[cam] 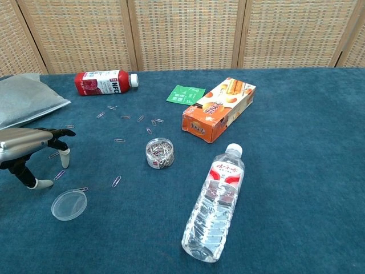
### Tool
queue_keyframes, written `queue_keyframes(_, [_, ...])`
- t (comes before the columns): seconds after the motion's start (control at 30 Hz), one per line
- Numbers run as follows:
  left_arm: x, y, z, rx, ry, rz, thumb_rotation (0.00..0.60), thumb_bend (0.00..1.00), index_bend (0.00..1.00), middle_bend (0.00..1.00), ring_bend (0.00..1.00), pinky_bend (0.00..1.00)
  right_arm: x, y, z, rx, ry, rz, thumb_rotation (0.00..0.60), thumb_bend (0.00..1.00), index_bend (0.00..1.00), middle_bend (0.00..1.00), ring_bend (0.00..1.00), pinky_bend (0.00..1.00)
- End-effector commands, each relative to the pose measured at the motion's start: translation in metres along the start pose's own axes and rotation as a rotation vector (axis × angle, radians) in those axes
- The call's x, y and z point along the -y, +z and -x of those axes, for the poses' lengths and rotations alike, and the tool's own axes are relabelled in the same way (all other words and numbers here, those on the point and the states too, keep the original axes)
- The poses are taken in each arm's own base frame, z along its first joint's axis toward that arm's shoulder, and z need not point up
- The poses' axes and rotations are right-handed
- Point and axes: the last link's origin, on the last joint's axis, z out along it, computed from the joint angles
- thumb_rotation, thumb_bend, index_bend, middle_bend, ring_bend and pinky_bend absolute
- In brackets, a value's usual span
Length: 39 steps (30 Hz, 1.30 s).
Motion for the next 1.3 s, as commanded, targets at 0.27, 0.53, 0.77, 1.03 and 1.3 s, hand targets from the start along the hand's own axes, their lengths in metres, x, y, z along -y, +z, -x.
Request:
queue_keyframes(0.27, [-0.0009,0.002,0.0024,0.002,-0.004,0.0,0.6,0.31,0.43,0.0,0.0,0.0,-0.0012,0.0001,-0.0007,-0.001,0.007,0.002,0.6,0.0,0.0,0.0,0.0,0.0])
queue_keyframes(0.53, [-0.0015,0.003,0.0069,0.016,0.0,0.003,0.6,0.32,0.51,0.0,0.0,0.0,-0.001,0.0,-0.0007,-0.001,0.01,0.001,0.6,0.0,0.0,0.0,0.0,0.0])
queue_keyframes(0.77, [0.0005,0.0037,0.0077,0.015,-0.001,-0.004,0.6,0.35,0.56,0.0,0.0,0.0,-0.0013,0.0004,-0.0009,-0.004,0.013,0.002,0.6,0.0,0.0,0.0,0.0,0.0])
queue_keyframes(1.03, [0.0006,0.003,0.0048,0.004,-0.012,0.0,0.6,0.36,0.58,0.0,0.0,0.0,-0.0015,0.0001,-0.0011,-0.006,0.015,0.003,0.6,0.0,0.0,0.0,0.0,0.0])
queue_keyframes(1.3, [0.0019,0.0004,-0.0013,-0.009,-0.024,0.003,0.6,0.36,0.59,0.0,0.0,0.0,-0.0012,-0.0001,-0.0012,-0.005,0.019,0.0,0.6,0.0,0.0,0.0,0.0,0.0])
